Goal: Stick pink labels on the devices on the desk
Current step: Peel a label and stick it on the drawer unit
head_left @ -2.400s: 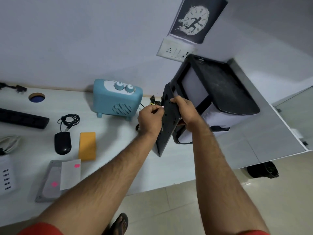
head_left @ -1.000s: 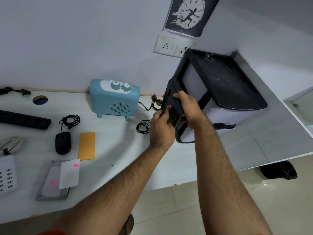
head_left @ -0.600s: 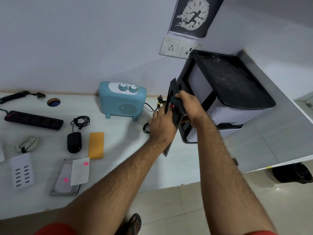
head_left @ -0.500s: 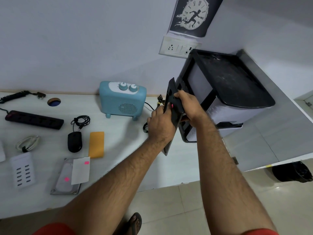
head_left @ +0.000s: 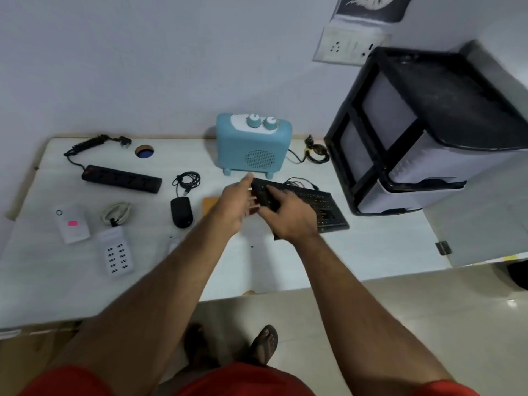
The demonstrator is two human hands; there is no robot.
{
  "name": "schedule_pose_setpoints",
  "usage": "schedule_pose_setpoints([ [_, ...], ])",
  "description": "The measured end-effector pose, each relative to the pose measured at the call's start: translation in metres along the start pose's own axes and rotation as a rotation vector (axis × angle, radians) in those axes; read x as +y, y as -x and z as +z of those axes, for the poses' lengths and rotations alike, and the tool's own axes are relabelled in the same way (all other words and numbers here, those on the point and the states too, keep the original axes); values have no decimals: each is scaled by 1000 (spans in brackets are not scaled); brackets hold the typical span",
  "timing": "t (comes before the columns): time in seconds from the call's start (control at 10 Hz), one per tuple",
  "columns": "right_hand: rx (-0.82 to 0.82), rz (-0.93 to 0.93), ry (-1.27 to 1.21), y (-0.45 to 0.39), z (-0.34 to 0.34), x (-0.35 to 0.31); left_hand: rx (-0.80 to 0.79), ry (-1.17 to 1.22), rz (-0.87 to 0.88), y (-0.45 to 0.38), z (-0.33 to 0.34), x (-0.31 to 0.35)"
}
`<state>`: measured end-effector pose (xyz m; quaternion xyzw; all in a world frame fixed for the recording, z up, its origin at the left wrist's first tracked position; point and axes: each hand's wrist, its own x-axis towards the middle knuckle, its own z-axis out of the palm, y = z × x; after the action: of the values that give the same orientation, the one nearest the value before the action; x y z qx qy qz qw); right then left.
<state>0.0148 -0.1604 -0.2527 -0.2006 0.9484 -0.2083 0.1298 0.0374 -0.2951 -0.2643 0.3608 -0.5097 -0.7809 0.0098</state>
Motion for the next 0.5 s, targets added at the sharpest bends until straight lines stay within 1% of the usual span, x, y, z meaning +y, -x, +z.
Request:
schedule_pose_setpoints([
  [0.1,-50,37,38,6,46,2,27,-71,-77,-9,-16,-25],
  [0.2,-119,98,94,11,100,12,60,-199,-150,-28,-39,-64],
  [0.3,-164,118,155,13,134,22,82,-342,-215,-42,-53,-86],
  [0.4,-194,167,189,16,179,39,57,-525,-257,-58,-57,-114],
  [0.5,-182,199,175,19,201,50,-1,-611,-267,-75,-64,-148],
])
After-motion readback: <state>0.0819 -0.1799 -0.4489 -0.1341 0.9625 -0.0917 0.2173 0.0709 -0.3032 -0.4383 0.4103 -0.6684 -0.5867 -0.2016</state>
